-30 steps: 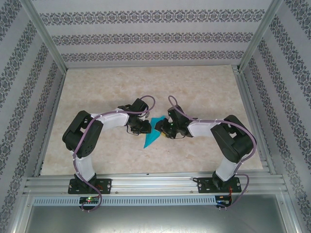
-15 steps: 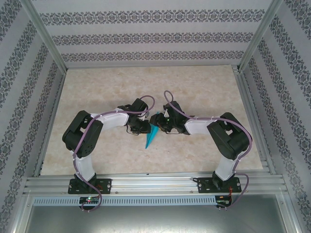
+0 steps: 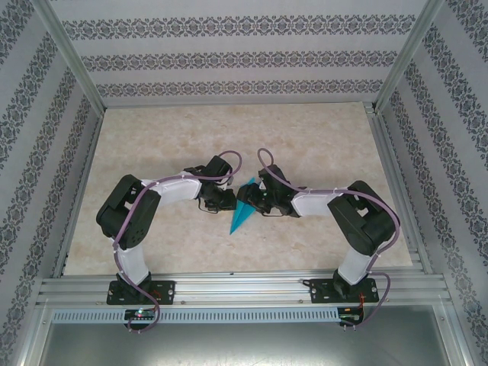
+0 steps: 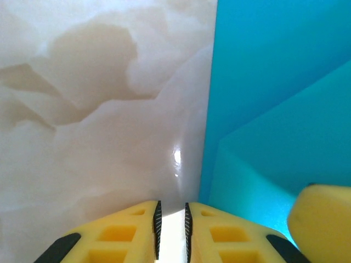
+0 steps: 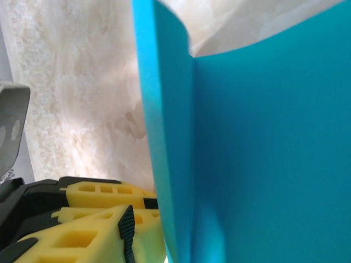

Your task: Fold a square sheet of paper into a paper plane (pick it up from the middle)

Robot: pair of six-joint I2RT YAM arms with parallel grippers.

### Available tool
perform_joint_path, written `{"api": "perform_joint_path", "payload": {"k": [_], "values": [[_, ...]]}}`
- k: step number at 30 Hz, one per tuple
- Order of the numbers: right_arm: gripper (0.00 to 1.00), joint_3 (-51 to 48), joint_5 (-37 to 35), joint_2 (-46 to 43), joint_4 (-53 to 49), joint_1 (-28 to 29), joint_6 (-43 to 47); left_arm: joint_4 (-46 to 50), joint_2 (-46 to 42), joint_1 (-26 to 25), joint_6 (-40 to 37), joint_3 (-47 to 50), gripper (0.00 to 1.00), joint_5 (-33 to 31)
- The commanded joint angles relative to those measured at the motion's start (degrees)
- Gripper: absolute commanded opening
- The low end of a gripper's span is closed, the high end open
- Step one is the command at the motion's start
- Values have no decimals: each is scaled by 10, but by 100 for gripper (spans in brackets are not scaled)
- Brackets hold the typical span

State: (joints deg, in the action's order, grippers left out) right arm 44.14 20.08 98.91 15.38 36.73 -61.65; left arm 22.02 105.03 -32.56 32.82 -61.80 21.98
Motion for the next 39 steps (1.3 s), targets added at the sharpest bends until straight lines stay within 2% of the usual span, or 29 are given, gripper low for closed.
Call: {"api": "perform_joint_path", "payload": {"k": [1, 9, 16, 20, 26, 29, 32, 36, 39], "values": [[47, -22, -35, -38, 26, 12, -24, -9, -12, -5, 8, 7, 22, 3], [37, 20, -36, 1, -33, 10, 18, -18, -21, -5, 9, 11, 23, 18], [28, 69, -70, 5, -141, 13, 73, -19, -36, -5, 12, 16, 24, 10], [17, 82, -77, -8, -175, 12, 99, -20, -52, -5, 17, 26, 24, 1], [7, 132, -100, -27, -279, 12, 165, -20, -111, -4, 27, 49, 28, -34], [6, 172, -139, -55, -369, 12, 221, -7, -144, -3, 28, 61, 28, -62], [6, 240, -219, -71, -515, 15, 292, -3, -186, 1, 40, 79, 28, -99], [6, 353, -376, -39, -723, 28, 348, -9, -260, 11, 73, 122, 28, -178], [6, 425, -437, 7, -825, 44, 355, -17, -318, 21, 100, 160, 32, -230]]}}
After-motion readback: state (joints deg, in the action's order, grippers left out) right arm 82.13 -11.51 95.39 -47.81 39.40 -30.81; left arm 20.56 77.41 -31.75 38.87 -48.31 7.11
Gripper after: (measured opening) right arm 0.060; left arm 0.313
